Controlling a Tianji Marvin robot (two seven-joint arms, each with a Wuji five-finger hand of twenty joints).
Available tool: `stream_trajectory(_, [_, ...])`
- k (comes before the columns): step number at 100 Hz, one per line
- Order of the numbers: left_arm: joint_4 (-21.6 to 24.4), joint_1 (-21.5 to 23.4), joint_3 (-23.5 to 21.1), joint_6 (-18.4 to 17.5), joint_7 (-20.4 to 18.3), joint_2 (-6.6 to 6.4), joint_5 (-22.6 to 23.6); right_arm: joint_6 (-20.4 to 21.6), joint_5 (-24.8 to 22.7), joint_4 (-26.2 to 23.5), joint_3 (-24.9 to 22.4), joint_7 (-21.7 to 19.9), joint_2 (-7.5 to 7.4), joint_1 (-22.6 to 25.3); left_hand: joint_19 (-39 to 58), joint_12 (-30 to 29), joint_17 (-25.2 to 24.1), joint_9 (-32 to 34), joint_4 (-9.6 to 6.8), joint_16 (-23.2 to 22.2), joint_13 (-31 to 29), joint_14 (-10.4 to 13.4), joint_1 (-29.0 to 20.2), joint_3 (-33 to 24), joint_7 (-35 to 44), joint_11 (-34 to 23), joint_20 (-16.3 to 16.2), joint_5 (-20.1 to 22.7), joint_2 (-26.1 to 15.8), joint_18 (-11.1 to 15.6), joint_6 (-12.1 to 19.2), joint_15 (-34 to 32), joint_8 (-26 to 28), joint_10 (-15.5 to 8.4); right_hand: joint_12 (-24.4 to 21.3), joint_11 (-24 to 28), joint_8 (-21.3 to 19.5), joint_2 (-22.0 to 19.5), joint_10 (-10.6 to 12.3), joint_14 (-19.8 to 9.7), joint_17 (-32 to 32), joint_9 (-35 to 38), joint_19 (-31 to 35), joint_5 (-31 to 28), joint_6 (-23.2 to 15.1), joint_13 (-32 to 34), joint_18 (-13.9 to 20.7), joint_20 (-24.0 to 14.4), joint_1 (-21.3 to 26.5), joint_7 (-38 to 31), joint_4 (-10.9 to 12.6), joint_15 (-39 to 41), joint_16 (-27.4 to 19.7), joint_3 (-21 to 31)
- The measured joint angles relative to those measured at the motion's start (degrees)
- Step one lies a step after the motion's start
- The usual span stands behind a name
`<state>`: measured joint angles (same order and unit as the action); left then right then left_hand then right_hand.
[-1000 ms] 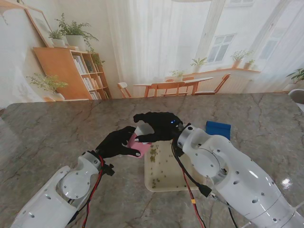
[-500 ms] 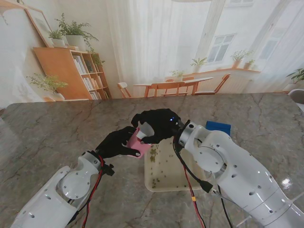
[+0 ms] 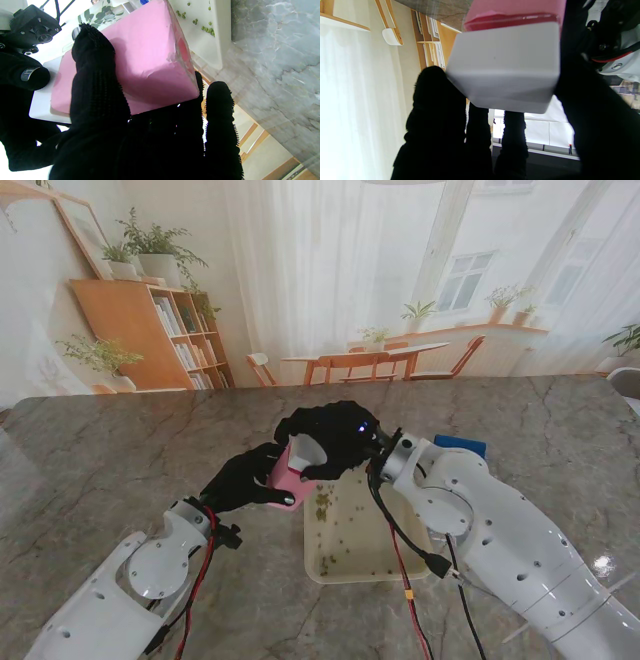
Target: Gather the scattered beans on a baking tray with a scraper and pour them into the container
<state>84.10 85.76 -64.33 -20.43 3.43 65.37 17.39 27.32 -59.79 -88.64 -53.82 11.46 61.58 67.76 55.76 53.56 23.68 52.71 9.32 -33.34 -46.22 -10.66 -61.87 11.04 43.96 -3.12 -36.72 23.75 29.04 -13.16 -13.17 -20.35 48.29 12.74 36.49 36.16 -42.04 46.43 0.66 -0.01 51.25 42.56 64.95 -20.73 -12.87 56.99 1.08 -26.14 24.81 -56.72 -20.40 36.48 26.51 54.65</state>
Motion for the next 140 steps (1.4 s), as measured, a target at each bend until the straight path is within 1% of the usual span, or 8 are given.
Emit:
stream_trajectory(21, [0.03, 0.29, -0.45, -0.77, -0.2, 0.09, -0.35, 1.17, 0.45, 0.5, -0.04, 0.4, 0.04, -0.35, -0.08, 0.0, 0.0, 0.07, 0.0, 0.0, -0.02, -0.01, 0.0, 0.0, 0.0, 0.0, 0.0, 0.19, 0.0, 0.0, 0.0, 0.0, -0.15, 0.0, -0.73, 0.0, 0.27, 0.04, 0.21, 0.03, 0.62, 0.25, -0.38, -0.08, -0.88, 0.18, 0.02, 0.01, 0.0, -1.44, -0.59, -0.52, -0.2, 0.91])
stream_trajectory(35, [0.14, 0.31, -0.48, -0.77, -0.15, 0.09, -0.26, 1.06, 2.15, 1.43, 0.13, 2.27, 0.46, -0.33, -0.11, 0.0, 0.0, 0.14, 0.0, 0.12, -0.32, -0.01, 0.0, 0.0, 0.0, 0.0, 0.0, 0.19, 0.0, 0.01, 0.0, 0.05, -0.17, 0.0, -0.89, -2.32, 10.02, 0.06, 0.21, 0.16, 2.02, 2.73, 0.59, -3.72, -5.41, 1.48, 0.03, 2.0, -0.04, -9.41, -0.61, -0.88, -1.2, 0.83])
stream_trajectory(51, [0.15, 0.3, -0.5, -0.71, -0.17, 0.07, 0.25, 1.02, 3.85, 1.47, -0.54, 1.8, 0.88, 0.21, -0.18, 0.0, 0.0, 0.14, 0.0, 0.26, -0.34, -0.01, 0.0, 0.0, 0.0, 0.0, 0.0, 0.19, 0.0, 0.04, 0.0, 0.08, -0.17, -0.01, -1.52, -3.96, 14.09, 0.06, 0.21, 0.54, 2.88, 4.67, 1.48, -6.79, -9.87, 2.59, 0.03, 2.19, -0.06, -13.02, -0.62, -1.32, -1.33, 0.77])
stream_trajectory(59, [0.14, 0.26, -0.5, -0.71, -0.16, 0.06, 0.66, 0.9, 3.87, 1.18, -1.05, 1.61, 0.95, 0.61, -0.18, 0.0, 0.0, 0.15, 0.0, 0.25, -0.4, -0.01, 0.0, 0.0, 0.0, 0.0, 0.0, 0.19, 0.0, 0.05, 0.0, 0.08, -0.17, -0.01, -1.65, -3.96, 14.37, 0.06, 0.21, 0.57, 3.16, 5.09, 1.79, -7.51, -10.95, 2.94, 0.03, 2.69, -0.07, -13.02, -0.68, -1.44, -1.34, 0.76])
stream_trajectory(64, [0.1, 0.23, -0.5, -0.71, -0.14, 0.06, 0.86, 0.81, 4.33, 0.99, -1.35, 1.35, 1.0, 0.87, -0.18, 0.0, 0.0, 0.16, 0.0, 0.26, -0.4, -0.01, 0.0, 0.0, 0.0, 0.0, 0.0, 0.19, 0.0, 0.05, 0.0, 0.08, -0.17, -0.01, -2.15, -3.97, 14.38, 0.07, 0.23, 0.63, 3.4, 5.51, 1.95, -7.71, -11.31, 3.24, -0.04, 2.73, -0.07, -13.02, -1.68, -1.45, -1.35, 0.76])
stream_trajectory(86, [0.02, 0.18, -0.5, -0.55, -0.11, 0.04, 1.14, -1.51, 5.88, -0.38, -2.96, 0.94, 1.27, 2.28, -0.19, 0.0, 0.0, 0.16, 0.0, 0.26, -0.4, -0.01, 0.0, 0.0, 0.0, 0.0, 0.0, 0.19, 0.0, 0.07, 0.0, 0.08, -0.17, -0.01, -2.79, -3.99, 15.02, 0.08, 0.45, 0.69, 3.57, 6.03, 2.44, -8.2, -12.51, 3.53, -0.18, 2.75, -0.07, -13.18, -1.74, -1.45, -1.36, 0.75])
stream_trajectory(116, [-0.04, 0.13, -0.55, -0.23, -0.18, 0.02, 1.49, -6.25, 4.51, -7.05, -10.68, -3.84, 1.27, 7.14, -0.26, 0.0, 0.09, 0.17, 0.0, 0.26, -0.43, -0.01, 0.0, 0.0, 0.01, 0.0, 0.0, 0.19, 0.0, 0.07, 0.0, 0.08, -0.62, -0.02, -2.83, -3.99, 15.69, 0.09, 0.64, 0.71, 3.69, 6.28, 2.63, -8.23, -12.57, 3.67, -0.23, 2.78, -0.07, -13.84, -1.77, -1.54, -1.37, 0.75])
stream_trajectory(140, [1.1, 1.55, -2.22, 0.47, 1.15, 0.12, 2.29, -7.28, 1.84, -12.23, -21.54, -11.99, 0.5, 12.81, -0.27, 0.0, 0.1, 0.17, 0.0, 0.26, -0.43, -0.01, 0.0, 0.0, 0.01, 0.0, 0.0, 0.19, 0.0, 0.07, 0.0, 0.08, -0.63, -0.02, -2.84, -3.99, 15.86, 0.09, 0.68, 0.87, 3.87, 6.54, 2.84, -8.77, -12.61, 3.85, -0.42, 2.78, -0.07, -13.88, -1.77, -1.63, -1.38, 0.75])
